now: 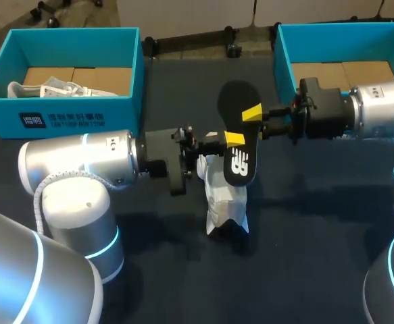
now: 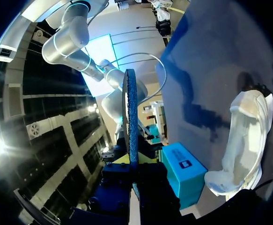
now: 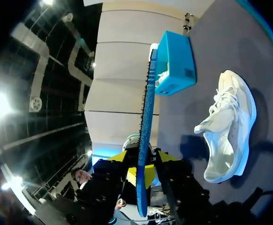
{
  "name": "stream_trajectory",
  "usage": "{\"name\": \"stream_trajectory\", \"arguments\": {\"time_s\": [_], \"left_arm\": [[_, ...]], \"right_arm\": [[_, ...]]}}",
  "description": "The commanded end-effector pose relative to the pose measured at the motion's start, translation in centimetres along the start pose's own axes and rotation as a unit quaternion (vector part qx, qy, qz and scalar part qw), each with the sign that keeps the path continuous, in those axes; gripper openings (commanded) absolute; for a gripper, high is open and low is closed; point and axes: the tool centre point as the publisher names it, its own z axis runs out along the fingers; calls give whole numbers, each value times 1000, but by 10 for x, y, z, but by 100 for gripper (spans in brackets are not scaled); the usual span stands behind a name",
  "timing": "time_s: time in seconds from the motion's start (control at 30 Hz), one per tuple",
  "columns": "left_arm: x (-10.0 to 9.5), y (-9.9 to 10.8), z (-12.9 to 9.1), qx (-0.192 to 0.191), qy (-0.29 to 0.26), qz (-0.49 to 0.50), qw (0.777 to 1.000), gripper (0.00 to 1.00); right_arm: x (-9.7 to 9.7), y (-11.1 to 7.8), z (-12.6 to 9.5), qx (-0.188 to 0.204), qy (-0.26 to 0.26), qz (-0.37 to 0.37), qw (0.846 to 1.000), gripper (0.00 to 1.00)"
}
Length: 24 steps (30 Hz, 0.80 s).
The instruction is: Take the shoe out of the shoebox, open the shoe tongue, remove and reinsert the insole, then place the shoe into the shoebox
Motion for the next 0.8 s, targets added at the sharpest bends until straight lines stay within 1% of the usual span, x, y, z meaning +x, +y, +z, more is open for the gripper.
{"name": "stream_trajectory", "arguments": {"time_s": [0.03,0.07,0.3,0.37,0.4,0.57,0.8], "left_arm": [[0,1,2,1,3,1,1000,0],[-1,1,2,2,3,0,1000,0],[-2,1,4,9,10,-10,1000,0],[-2,0,-2,10,23,-18,1000,82],[-2,1,-4,12,26,-19,999,100],[-1,6,-19,14,44,-28,999,100],[1,13,-34,32,78,-25,996,100]], "right_arm": [[-2,1,3,-2,3,-1,1000,8],[-2,2,4,-3,5,-3,1000,0],[-4,5,4,-8,8,-10,1000,0],[-6,6,2,-11,8,-10,1000,0],[-6,6,2,-11,8,-10,1000,0],[-11,6,-1,-14,9,-9,1000,0],[-17,5,-4,-15,8,-6,1000,0]]}}
